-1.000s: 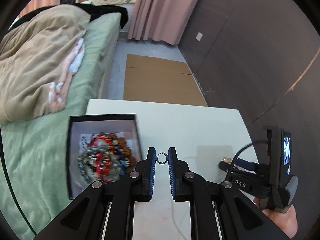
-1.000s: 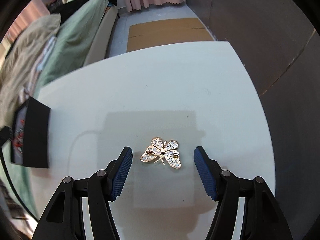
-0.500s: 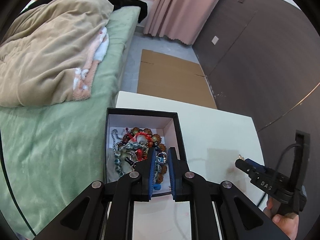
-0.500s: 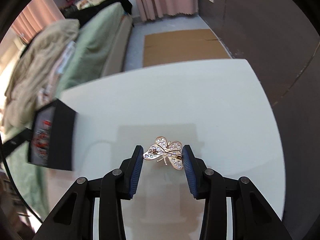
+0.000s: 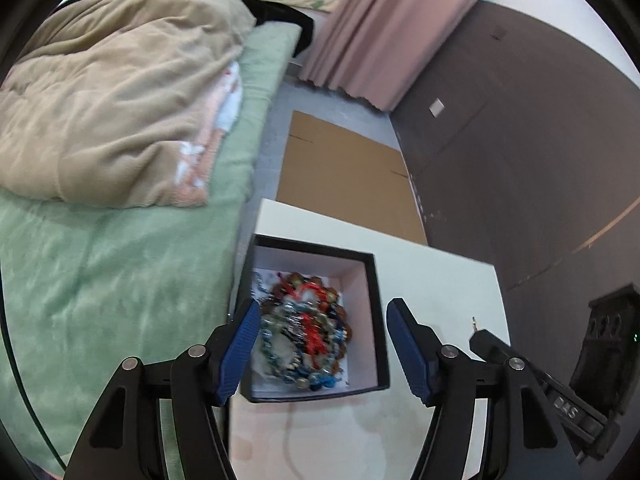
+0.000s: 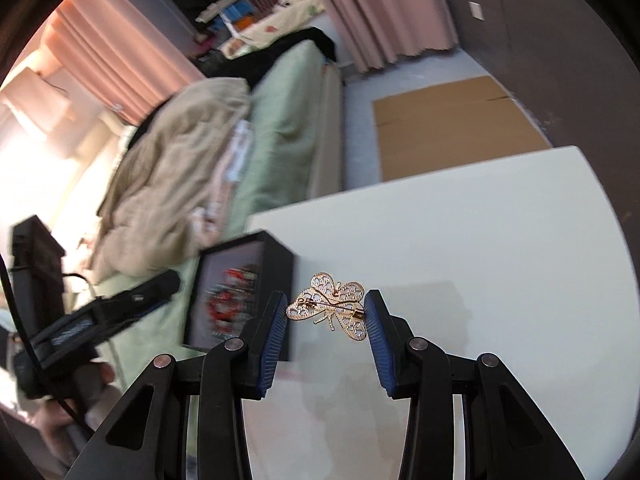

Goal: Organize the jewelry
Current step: 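Carry the butterfly brooch over the box with the right gripper and open it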

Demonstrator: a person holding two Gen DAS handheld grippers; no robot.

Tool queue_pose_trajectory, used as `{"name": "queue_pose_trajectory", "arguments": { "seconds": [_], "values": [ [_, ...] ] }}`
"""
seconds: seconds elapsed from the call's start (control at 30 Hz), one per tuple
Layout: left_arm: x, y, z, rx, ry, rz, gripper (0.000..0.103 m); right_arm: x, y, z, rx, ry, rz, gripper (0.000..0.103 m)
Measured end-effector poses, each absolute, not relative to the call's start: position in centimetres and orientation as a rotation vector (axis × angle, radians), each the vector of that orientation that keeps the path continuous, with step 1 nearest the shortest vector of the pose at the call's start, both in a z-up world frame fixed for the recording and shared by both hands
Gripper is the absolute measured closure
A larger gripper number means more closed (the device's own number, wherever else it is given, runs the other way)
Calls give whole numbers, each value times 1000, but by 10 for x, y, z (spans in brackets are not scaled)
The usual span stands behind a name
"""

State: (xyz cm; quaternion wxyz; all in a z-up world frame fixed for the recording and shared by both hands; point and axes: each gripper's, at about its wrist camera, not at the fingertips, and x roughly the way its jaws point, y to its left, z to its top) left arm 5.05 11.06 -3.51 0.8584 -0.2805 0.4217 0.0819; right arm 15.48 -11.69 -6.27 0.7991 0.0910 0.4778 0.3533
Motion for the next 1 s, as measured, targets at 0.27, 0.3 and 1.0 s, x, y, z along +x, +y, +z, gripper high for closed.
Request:
{"name": "queue_pose_trajectory", "arguments": {
  "seconds": [0.27, 0.3, 1.0],
  "values": [
    [40, 136, -31, -643, 846, 218, 37, 139, -72, -62, 236, 1023, 898, 62],
    [39, 139, -32, -648, 843, 221, 37, 138, -69, -63, 233, 1027, 905, 62],
    [35, 130, -28, -606, 842, 220, 37, 137, -78, -69, 268, 1074, 907, 26]
  ]
}}
